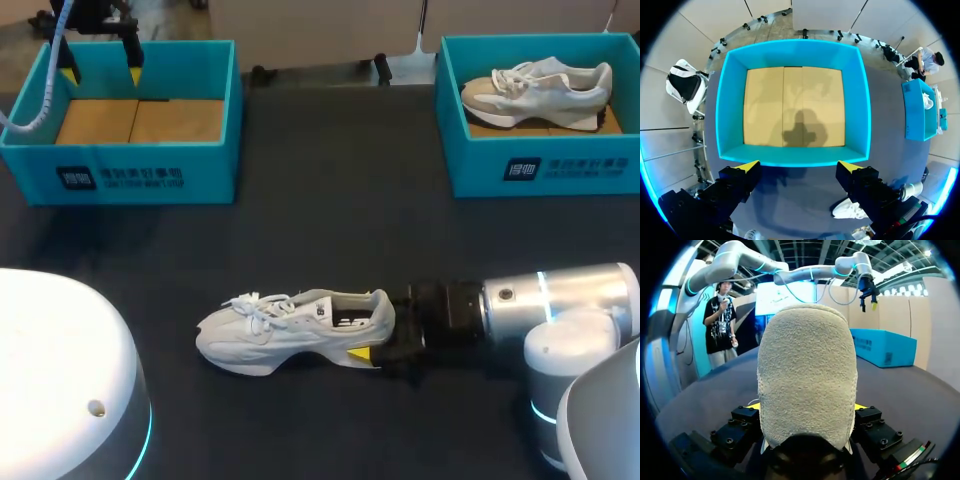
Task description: Take the shoe out of the shoebox, open the shoe tongue, remove and reinsert the insole, then place the shoe into the shoebox
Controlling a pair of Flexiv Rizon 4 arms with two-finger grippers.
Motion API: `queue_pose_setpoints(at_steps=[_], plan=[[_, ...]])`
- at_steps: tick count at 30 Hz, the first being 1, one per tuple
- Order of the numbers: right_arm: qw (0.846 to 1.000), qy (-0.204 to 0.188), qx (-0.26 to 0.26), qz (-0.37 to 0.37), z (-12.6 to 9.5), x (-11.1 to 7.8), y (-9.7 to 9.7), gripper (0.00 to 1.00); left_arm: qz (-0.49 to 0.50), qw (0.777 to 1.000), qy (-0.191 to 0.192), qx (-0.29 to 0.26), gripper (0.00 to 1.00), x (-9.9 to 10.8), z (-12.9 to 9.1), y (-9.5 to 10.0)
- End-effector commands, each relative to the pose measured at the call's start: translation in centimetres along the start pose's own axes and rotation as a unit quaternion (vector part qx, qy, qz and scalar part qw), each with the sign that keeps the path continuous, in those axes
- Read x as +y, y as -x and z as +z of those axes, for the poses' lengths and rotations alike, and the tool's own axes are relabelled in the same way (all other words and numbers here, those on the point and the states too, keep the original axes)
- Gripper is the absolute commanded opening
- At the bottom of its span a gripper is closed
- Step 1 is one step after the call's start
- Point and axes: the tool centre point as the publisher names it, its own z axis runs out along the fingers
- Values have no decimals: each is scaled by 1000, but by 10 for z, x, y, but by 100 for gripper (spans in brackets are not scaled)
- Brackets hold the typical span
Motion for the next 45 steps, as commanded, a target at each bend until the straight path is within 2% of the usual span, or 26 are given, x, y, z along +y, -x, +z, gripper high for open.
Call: queue_pose_setpoints(at_steps=[1, 18, 26, 28, 31, 34, 36, 45], plan=[[1000, -1, 0, 2, -2, 2, 2, 0, 0, 1000, 0, 0, 100, 1, 0, 0], [1000, -1, 1, 3, -2, 2, 2, 0, 0, 1000, 0, 0, 100, 1, 0, 0], [1000, -1, 1, 3, -2, 2, 2, 0, 45, 998, -1, 33, 100, 51, -10, -29], [1000, -1, 1, 3, -2, 2, 2, 0, 43, 999, -9, 26, 100, 63, -13, -39], [1000, -1, 1, 3, -2, 2, 2, 0, 49, 998, -32, 18, 100, 87, -16, -59], [1000, -1, 1, 3, -2, 2, 2, 0, 33, 999, -38, 5, 100, 105, -14, -81], [1000, -1, 1, 3, -2, 2, 2, 0, 31, 999, -15, 8, 100, 117, -15, -93], [1000, -1, 1, 3, -2, 2, 2, 0, 31, 999, -15, 8, 100, 117, -15, -93]])
